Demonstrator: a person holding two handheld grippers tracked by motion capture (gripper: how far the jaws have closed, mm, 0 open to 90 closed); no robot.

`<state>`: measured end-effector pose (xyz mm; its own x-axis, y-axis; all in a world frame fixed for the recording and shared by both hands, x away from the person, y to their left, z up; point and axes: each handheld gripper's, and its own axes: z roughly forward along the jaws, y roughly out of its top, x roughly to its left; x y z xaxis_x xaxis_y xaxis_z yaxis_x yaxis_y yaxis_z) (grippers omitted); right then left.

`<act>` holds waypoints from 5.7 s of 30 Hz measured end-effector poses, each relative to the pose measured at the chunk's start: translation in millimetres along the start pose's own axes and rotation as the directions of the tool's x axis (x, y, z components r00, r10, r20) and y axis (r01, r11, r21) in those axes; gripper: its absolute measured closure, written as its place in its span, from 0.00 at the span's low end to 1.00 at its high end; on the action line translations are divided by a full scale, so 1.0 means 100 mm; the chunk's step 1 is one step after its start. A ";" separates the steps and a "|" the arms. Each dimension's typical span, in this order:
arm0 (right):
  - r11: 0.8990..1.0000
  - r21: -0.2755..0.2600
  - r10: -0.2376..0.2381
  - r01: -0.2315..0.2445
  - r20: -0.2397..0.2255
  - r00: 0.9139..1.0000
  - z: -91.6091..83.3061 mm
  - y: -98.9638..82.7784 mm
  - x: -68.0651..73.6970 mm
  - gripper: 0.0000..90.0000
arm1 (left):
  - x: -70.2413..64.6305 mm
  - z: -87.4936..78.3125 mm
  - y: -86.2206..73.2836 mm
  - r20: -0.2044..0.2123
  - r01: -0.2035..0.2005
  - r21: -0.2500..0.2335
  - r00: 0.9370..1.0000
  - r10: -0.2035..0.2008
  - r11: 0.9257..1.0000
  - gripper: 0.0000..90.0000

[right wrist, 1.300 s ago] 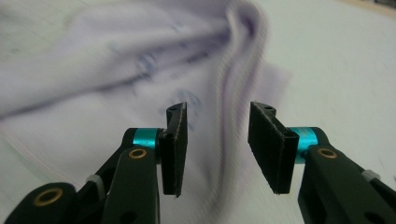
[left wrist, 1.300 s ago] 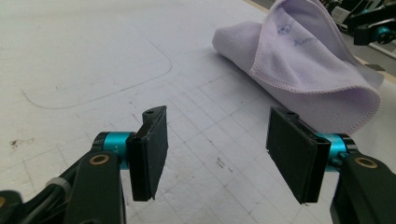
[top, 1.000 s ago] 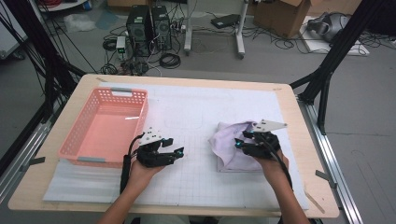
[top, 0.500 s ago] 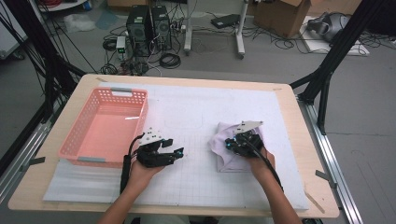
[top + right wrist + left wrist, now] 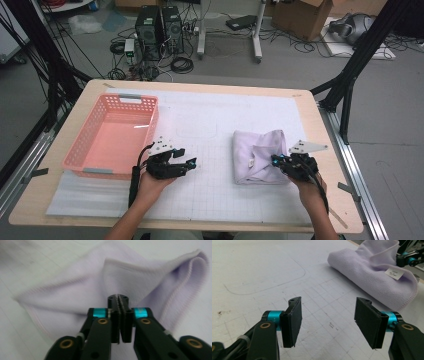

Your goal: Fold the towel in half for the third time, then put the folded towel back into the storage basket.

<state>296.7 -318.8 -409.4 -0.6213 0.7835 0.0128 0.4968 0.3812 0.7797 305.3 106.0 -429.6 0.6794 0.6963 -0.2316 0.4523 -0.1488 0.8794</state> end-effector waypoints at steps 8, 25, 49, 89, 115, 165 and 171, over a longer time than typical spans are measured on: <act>0.990 -0.107 0.099 -0.093 0.057 0.993 -0.21 0.04 -0.14 0.62 | 0.00 0.01 0.00 -0.002 0.000 0.001 1.000 0.000 1.000 0.44; 0.999 0.016 -0.050 0.051 -0.024 0.998 -0.10 -0.02 -0.14 0.91 | -0.01 0.01 0.00 0.003 -0.002 -0.004 1.000 0.002 1.000 0.44; 0.998 0.036 -0.051 0.052 -0.005 0.999 -0.02 0.12 -0.20 0.68 | -0.02 0.02 0.00 0.001 -0.004 0.002 1.000 0.004 1.000 0.44; 0.998 0.040 -0.044 0.041 0.076 0.996 0.34 0.23 -0.34 0.72 | -0.04 0.04 0.00 0.006 -0.014 0.000 1.000 0.014 1.000 0.43; 0.998 0.036 -0.055 0.052 0.078 0.995 0.02 -0.21 -0.17 0.70 | -0.04 0.03 0.00 0.010 -0.017 -0.019 1.000 0.017 1.000 0.42; 0.989 -0.149 0.008 0.006 0.093 0.996 -0.41 -0.35 -0.08 0.26 | -0.10 0.13 0.01 0.045 -0.068 -0.097 0.996 0.072 0.993 0.21; 0.989 -0.146 0.004 0.009 0.086 0.996 -0.41 -0.36 -0.08 0.26 | -0.13 0.26 0.04 0.069 -0.033 -0.054 0.997 0.036 0.998 0.24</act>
<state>258.8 -358.8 -411.6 -0.5651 0.8241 -0.0381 0.3973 0.3124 0.8629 313.7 77.8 -433.7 0.7336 0.6404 -0.2275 0.3982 -0.1337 0.9075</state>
